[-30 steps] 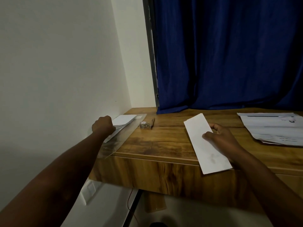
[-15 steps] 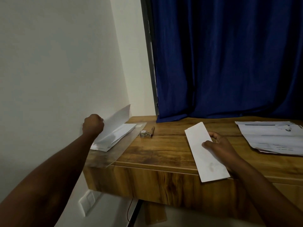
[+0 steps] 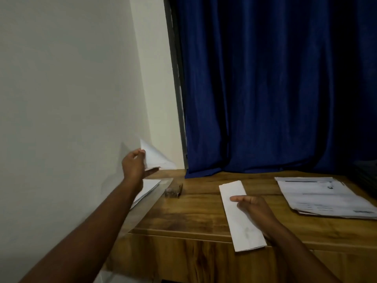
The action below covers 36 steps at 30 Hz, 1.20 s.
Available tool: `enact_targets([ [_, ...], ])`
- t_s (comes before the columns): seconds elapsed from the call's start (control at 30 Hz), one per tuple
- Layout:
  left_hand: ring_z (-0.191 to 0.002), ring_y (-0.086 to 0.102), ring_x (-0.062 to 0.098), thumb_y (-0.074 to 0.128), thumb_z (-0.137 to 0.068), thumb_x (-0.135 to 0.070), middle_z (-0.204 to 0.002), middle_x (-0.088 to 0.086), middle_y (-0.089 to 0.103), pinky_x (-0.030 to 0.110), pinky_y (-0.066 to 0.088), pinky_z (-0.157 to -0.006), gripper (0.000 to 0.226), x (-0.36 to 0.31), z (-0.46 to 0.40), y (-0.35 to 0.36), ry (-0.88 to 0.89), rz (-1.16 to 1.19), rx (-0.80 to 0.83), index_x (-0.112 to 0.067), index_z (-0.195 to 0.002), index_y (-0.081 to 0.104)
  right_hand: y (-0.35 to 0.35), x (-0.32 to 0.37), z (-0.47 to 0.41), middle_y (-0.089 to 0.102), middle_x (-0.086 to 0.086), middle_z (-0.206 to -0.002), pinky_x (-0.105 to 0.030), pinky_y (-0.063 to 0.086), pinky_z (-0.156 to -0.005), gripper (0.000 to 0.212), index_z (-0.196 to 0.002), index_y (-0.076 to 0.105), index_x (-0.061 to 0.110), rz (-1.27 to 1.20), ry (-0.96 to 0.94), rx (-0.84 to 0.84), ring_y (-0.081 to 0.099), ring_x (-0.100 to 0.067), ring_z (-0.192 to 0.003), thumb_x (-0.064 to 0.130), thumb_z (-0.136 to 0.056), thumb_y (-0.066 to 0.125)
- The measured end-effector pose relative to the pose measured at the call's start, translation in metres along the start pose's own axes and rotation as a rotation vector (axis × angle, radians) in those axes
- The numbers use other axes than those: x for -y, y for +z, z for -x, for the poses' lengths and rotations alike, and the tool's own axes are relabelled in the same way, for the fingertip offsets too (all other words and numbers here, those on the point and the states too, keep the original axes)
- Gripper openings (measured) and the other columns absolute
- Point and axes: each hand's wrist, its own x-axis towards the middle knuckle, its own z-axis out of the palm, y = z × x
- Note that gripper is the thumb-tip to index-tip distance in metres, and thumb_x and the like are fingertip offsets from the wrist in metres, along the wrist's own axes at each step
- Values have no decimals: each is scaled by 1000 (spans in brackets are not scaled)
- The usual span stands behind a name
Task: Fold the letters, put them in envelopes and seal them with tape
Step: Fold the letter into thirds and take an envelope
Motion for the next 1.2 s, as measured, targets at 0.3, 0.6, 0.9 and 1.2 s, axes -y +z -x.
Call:
enact_targets([
  [0.3, -84, 78, 34, 60, -102, -8, -111, 22, 70, 45, 63, -63, 24, 86, 152, 98, -567, 314, 222, -7, -125, 55, -18, 22, 15, 77, -16, -111, -53, 58, -95, 72, -108, 81, 21, -366, 216, 32, 73, -36, -105, 81, -86, 49],
  [0.6, -78, 77, 38, 63, -99, -1, -96, 26, 73, 47, 62, -58, 24, 118, 191, 96, -861, 190, 453, 8, -121, 59, -44, 26, 11, 71, 13, -56, -15, 47, -38, 30, -88, 72, 25, -7, 287, -27, 70, -5, -50, 53, -81, 79],
  [0.9, -88, 73, 13, 80, -85, -46, -101, -9, 77, 35, 62, -76, 29, 77, 163, 70, 19, -707, 1071, -30, -108, 72, -40, 17, -1, 72, 13, -67, -22, 47, -53, 19, -79, 67, 26, 136, 268, -63, 72, -10, -67, 40, -90, 73],
  [1.2, -156, 6, 13, 76, -57, -88, -169, -23, -2, 42, 17, -124, 127, 98, 132, 103, 381, -1156, 1192, -58, -154, -2, -38, 16, 6, 71, -6, -96, -32, 55, -64, 7, -92, 59, 25, 63, 270, -21, 71, -25, -87, 28, -90, 65],
])
